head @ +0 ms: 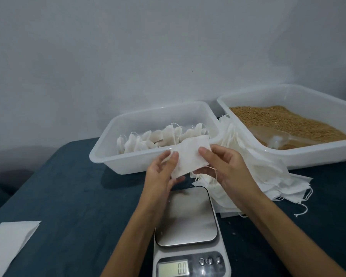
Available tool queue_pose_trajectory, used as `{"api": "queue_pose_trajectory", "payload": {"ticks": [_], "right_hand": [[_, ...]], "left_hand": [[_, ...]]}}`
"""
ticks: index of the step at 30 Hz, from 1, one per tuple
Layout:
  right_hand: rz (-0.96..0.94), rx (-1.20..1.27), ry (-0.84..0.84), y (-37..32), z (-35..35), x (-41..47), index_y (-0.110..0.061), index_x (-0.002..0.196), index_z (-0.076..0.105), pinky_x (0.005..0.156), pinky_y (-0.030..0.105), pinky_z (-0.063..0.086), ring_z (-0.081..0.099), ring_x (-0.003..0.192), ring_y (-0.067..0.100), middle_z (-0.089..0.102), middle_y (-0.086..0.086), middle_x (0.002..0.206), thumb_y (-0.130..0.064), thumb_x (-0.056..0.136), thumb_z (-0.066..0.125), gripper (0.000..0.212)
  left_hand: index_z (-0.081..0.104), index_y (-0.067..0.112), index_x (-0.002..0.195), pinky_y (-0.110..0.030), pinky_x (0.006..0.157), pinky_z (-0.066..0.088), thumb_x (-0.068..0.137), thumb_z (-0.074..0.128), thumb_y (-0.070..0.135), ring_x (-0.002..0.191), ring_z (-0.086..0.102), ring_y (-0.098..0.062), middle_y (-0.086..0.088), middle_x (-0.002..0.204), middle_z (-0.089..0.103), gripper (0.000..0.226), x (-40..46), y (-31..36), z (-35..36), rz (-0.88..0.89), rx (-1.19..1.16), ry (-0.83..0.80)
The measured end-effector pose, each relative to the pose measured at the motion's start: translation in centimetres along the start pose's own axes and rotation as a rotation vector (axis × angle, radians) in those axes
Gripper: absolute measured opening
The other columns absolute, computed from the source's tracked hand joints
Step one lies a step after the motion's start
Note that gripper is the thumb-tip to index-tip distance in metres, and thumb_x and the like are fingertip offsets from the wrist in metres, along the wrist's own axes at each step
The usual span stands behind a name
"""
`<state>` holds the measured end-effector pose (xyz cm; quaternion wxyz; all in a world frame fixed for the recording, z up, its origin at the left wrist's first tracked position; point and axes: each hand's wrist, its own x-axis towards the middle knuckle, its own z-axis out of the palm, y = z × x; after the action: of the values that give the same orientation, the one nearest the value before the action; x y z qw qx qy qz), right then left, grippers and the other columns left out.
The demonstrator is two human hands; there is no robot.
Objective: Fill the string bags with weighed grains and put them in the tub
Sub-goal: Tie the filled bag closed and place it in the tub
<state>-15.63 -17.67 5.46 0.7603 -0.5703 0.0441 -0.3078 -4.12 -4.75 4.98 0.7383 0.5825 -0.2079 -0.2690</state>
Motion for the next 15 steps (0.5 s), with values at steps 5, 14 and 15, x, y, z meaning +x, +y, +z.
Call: {"api": "queue_pose_trajectory", "payload": {"ticks": [5,14,15], "right_hand": [[-0.106,-0.360,0.226,0.7,-0.4,0.1,-0.020,0.089,0.079,0.075,0.024,0.057,0.071,0.081,0.016,0.072,-0.005,0.104,-0.018,0.087,0.078,0.003],[-0.307,-0.569,0.151,0.9,0.5,-0.8,-0.025,0.089,0.069,0.045,0.019,0.043,0.053,0.043,0.008,0.067,-0.007,0.069,-0.024,0.094,0.072,0.006],[-0.301,-0.569,0.176,0.8,0.4,-0.8,-0.022,0.090,0.068,0.043,0.021,0.043,0.053,0.040,0.011,0.067,-0.006,0.064,-0.023,0.094,0.072,0.005]], "left_hand": [[0.078,0.001,0.106,-0.032,0.078,0.063,0.083,0.077,0.014,0.098,0.077,-0.025,-0.018,0.111,0.077,0.027,0.2,-0.2,-0.6,-0.108,-0.193,-0.126],[0.081,0.013,0.103,-0.027,0.076,0.061,0.083,0.076,0.034,0.094,0.075,-0.016,-0.007,0.105,0.080,0.029,0.2,-0.8,-0.6,0.009,0.076,-0.017],[0.079,0.012,0.108,-0.025,0.074,0.060,0.085,0.074,0.032,0.093,0.075,-0.015,-0.006,0.104,0.080,0.031,0.2,-0.8,-0.5,0.016,0.044,0.006]]}}
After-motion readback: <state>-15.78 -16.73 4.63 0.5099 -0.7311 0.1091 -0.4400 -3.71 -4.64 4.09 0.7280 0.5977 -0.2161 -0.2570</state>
